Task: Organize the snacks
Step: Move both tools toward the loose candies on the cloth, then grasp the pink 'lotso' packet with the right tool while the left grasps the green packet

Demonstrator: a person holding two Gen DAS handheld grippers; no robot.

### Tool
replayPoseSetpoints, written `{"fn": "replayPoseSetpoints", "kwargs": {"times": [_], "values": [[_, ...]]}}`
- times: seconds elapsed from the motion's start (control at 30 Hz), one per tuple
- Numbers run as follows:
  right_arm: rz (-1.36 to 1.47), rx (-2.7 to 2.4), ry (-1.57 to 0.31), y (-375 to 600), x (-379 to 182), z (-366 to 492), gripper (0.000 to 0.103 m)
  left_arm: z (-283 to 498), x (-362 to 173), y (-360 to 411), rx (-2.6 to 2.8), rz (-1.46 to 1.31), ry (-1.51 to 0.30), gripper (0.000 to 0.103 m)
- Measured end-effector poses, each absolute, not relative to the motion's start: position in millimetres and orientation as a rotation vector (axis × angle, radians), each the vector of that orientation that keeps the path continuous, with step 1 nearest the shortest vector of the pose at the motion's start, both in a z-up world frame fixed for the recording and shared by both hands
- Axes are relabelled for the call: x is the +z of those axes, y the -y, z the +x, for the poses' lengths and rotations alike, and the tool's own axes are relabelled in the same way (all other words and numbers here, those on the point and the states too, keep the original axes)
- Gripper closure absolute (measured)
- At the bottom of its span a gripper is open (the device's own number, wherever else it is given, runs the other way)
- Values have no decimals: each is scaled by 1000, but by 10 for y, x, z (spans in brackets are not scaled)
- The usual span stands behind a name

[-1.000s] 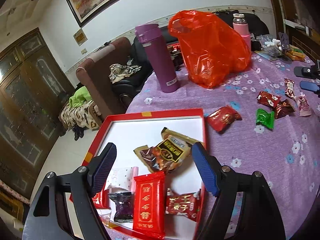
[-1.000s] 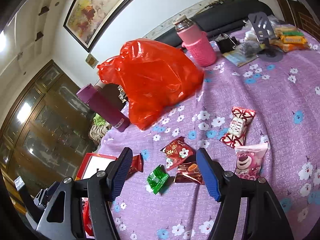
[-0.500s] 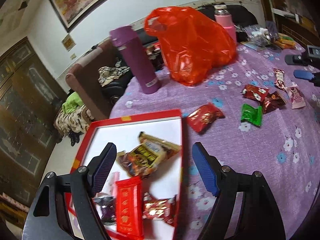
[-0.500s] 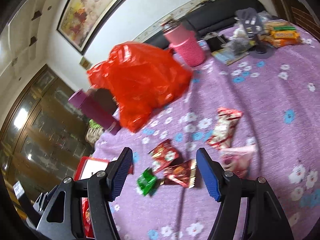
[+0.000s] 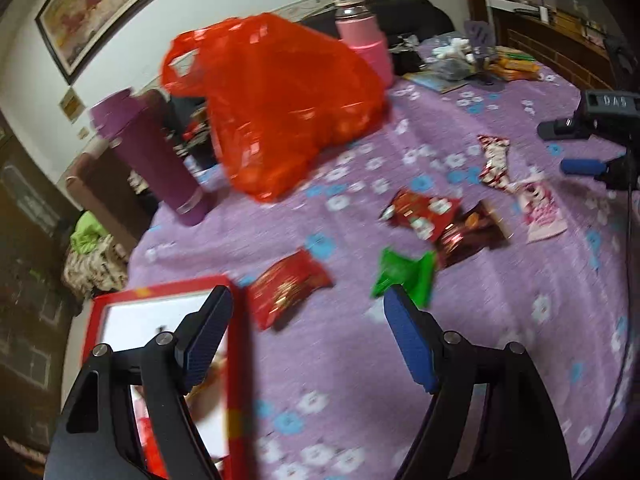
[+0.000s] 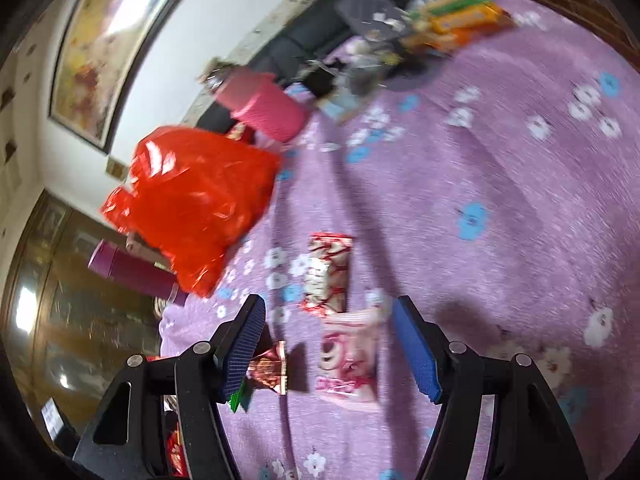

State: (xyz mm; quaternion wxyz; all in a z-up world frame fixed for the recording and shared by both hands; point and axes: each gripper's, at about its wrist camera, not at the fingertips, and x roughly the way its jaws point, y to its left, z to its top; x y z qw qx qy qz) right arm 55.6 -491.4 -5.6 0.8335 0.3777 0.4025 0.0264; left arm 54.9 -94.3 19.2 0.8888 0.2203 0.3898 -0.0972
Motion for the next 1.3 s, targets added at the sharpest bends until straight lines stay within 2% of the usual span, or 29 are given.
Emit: {"fn": "replayPoseSetpoints", "kwargs": {"times": [0.53,0.57,0.6,0.67,0.77,0.9,1.17,1.23,1.3], "values": [[461,2,-1056,4202,-201,722,38,669,101,1156,-300,530,-776,25],[417,-14,-1058,4139,-202,728,40,678,69,1155,-303,535,-781,25],[366,-34,-1053,4090,-213,721,48,677,33,1153,-317,536,-789,25],[220,-106,-1049,3944,-228,722,57,665,-30,1166,-340,538,-802,25],[62,-147,-1046,3801,-245,710,63,638,-113,1240,-389,550,-819,25],[79,-133,-1043,3879,-230,692,64,692,-216,1304,-415,565,-861,24],[362,-60,-948,4194,-44,662,65,920,-419,1211,-453,426,-961,25],[403,-35,-932,4210,-23,667,65,966,-431,1178,-472,374,-970,34],[448,1,-914,4223,-1,661,65,1007,-431,1139,-504,307,-988,52]]}}
